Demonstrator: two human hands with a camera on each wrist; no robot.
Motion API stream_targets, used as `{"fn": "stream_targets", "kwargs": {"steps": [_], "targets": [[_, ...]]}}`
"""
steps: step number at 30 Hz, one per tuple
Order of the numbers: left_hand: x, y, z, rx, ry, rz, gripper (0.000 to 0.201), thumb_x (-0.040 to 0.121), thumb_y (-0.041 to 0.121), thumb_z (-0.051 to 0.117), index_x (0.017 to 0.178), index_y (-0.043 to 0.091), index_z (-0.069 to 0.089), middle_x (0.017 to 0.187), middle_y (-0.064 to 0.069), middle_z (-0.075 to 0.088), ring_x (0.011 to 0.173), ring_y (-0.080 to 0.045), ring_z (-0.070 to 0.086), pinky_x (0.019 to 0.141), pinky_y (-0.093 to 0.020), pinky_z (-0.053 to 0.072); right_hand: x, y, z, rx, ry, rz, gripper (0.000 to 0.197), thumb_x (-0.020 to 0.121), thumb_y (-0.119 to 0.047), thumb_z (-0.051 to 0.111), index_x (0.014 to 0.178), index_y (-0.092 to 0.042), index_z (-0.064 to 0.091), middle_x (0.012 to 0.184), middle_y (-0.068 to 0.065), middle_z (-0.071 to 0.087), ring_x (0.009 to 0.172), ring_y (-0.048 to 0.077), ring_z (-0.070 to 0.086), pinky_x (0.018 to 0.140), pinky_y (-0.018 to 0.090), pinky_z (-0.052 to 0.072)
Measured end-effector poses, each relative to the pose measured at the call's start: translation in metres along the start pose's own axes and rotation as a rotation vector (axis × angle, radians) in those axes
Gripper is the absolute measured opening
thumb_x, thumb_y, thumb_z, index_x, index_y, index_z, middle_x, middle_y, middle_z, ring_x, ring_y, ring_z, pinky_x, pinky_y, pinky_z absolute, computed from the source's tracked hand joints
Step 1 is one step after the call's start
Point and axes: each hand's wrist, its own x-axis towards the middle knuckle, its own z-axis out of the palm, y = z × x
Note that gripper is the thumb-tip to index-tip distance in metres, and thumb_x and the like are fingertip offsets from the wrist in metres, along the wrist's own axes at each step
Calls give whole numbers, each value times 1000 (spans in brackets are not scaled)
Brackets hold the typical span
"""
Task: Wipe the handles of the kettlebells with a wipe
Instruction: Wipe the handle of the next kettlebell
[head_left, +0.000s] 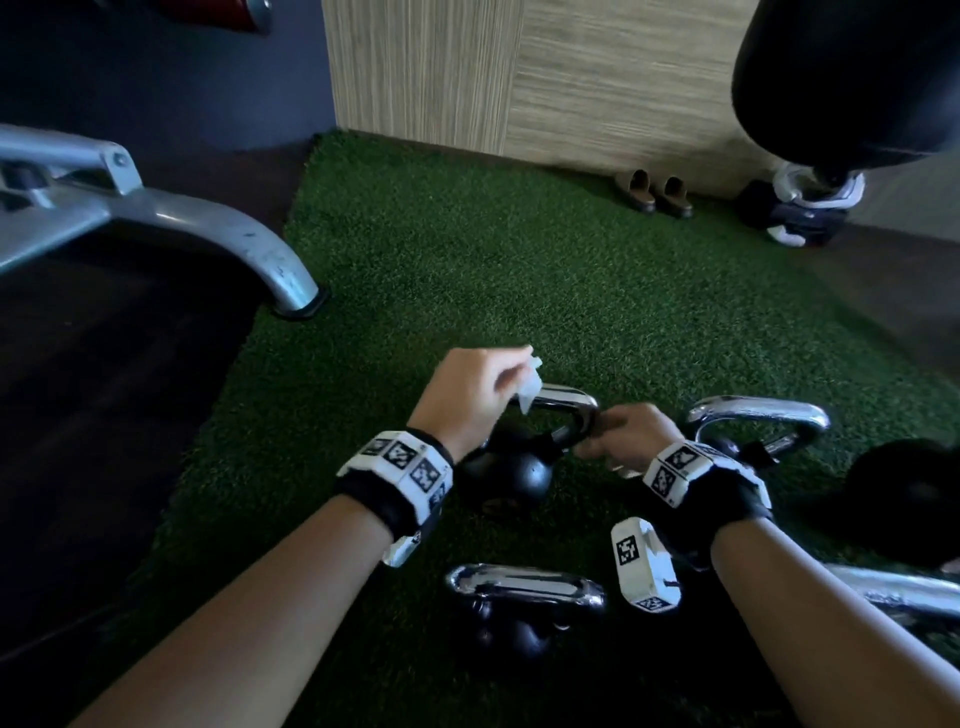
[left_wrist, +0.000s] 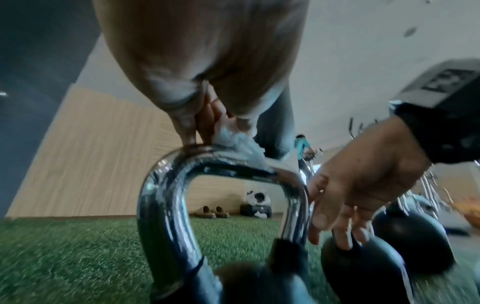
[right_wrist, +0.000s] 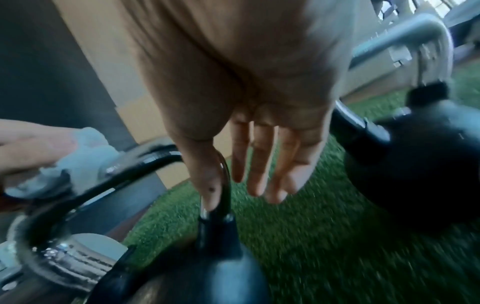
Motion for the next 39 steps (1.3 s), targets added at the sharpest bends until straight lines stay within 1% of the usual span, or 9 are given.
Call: {"fn": "stream_targets", "kwargs": {"steps": [3,6,12,16,21,26,30,36,39], "targets": [[0,-2,19,128,-73,52,27,105,25,56,123,15,74,123,2,75,103,-16,74,105,-26,47,15,9,23,277,-187,-21,36,75,-4,88,106,-4,71,68,8,67,53,17,59,53,28,50],[-6,-7,27,229,-144,123,34,108,24,50,134,7,66,131,-6,71,116,-23,70,121,-37,35,19,15,39,435,-202,-30,36,74,-6,90,104,-16,73,88,8,70,76,21,65,78,36,55],[-22,-33,-1,72,67,6,21,106,18,57,116,12,74,118,4,77,104,-16,74,114,-48,45,28,19,45,451,-215,-64,29,75,-3,88,94,-19,73,78,5,66,61,14,61,74,36,57],[-31,-36,3,70,56,114,24,104,12,60,123,6,72,125,1,75,112,-12,70,115,-38,45,27,22,46,404,-137,-128,30,72,-2,90,96,-13,76,81,1,74,61,6,70,56,23,59],[-44,-53,10,-104,341,-115,24,100,16,68,118,2,76,117,-2,76,108,2,68,96,-22,56,28,27,52,331,-33,-199,32,64,-13,96,91,-21,80,81,1,76,68,12,70,62,28,61],[-57,-59,14,-251,335,-230,24,102,16,65,121,4,75,114,15,71,106,13,67,94,-12,53,33,33,55,272,-1,-201,53,39,-53,96,87,-38,80,81,-4,80,77,18,77,81,45,64],[-77,-85,30,-446,214,-503,29,105,35,58,95,18,80,68,11,62,63,-5,53,66,-27,45,38,40,56,295,3,-213,74,25,-74,92,90,-42,78,84,-5,80,83,18,77,84,48,63],[-92,-75,51,-573,224,-621,28,104,28,60,106,7,78,71,17,64,70,0,55,75,-19,47,18,28,52,337,-27,-168,43,44,-37,99,82,-35,79,85,4,80,87,29,78,79,53,64],[-92,-66,49,-473,158,-598,16,99,31,68,89,22,78,66,22,67,66,9,56,69,-10,44,22,31,53,367,-35,-158,62,30,-56,99,87,-38,79,87,3,80,86,23,78,84,53,63]]}}
